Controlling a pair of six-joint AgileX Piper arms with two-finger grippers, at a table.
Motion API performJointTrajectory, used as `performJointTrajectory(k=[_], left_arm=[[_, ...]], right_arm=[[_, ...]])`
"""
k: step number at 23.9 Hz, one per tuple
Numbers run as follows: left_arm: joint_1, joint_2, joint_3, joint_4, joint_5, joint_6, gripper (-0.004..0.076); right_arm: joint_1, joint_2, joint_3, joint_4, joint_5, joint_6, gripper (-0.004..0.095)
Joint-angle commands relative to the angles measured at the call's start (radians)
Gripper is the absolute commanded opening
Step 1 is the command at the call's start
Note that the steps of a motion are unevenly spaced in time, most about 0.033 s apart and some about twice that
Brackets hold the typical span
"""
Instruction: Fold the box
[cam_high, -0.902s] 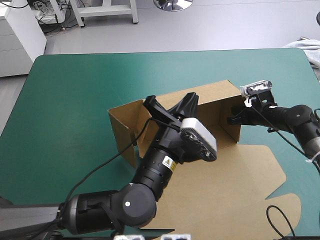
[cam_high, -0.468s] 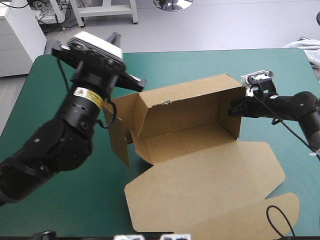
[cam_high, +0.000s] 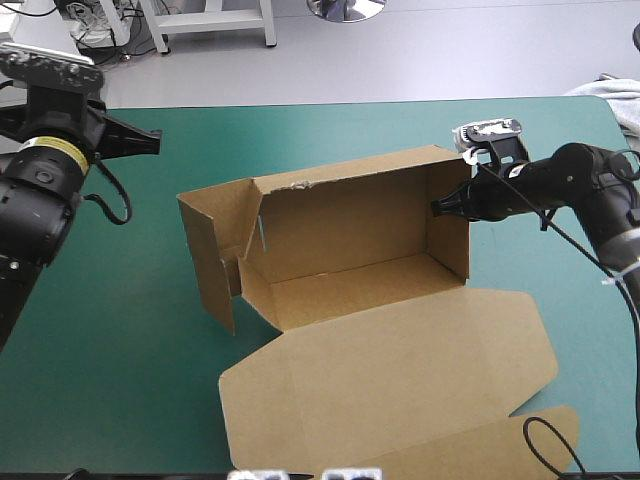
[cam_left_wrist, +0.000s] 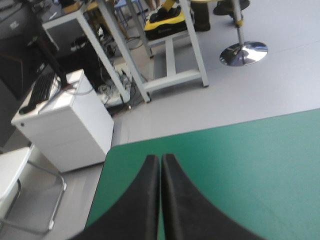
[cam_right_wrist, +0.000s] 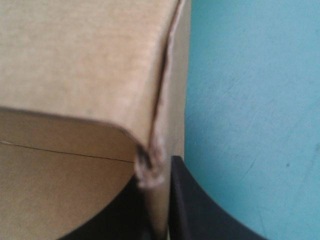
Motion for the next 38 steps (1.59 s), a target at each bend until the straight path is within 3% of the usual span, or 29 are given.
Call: performJointTrajectory(k=[1,7,14,18,21,24,25,38], left_arm=[[0.143,-0.025,-0.028,-0.157,-0.051,0.095,-0.0005],[0.347,-0.025,0.006,-0.441,-0.053,0.271,-0.0005],[0.467,-0.025,0.173,-0.62,-0.068,0.35,-0.0005],[0.467,-0.025,0.245,-0.675,-0.077,0.369,-0.0005],[0.467,-0.025,0.271,-0.691,-0.085,0.372,-0.0005],[0.467,-0.023,0.285,-0.703,-0.086,0.379,-0.0005],[0.467,-0.023,0.285,-0.703,-0.086,0.391,-0.0005],[0.467,-0.022,0.285,-0.703,-0.081,0.401,-0.0005]], right_arm=[[0.016,0.018,-0.095,-0.024,0.078,0.116,0.0002],[0.016,0.113,-0.173,-0.037,0.26,0.17,0.0002],[0.016,0.233,-0.175,-0.041,0.259,0.205,0.0001],[0.016,0.319,-0.177,-0.03,0.133,0.16,0.0004],[0.016,0.341,-0.177,-0.019,0.085,0.169,0.0108],[0.016,0.349,-0.177,-0.003,0.063,0.165,0.0338],[0.016,0.349,-0.177,-0.003,0.057,0.165,0.0371],[0.016,0.335,-0.563,-0.14,0.26,0.189,0.0387]])
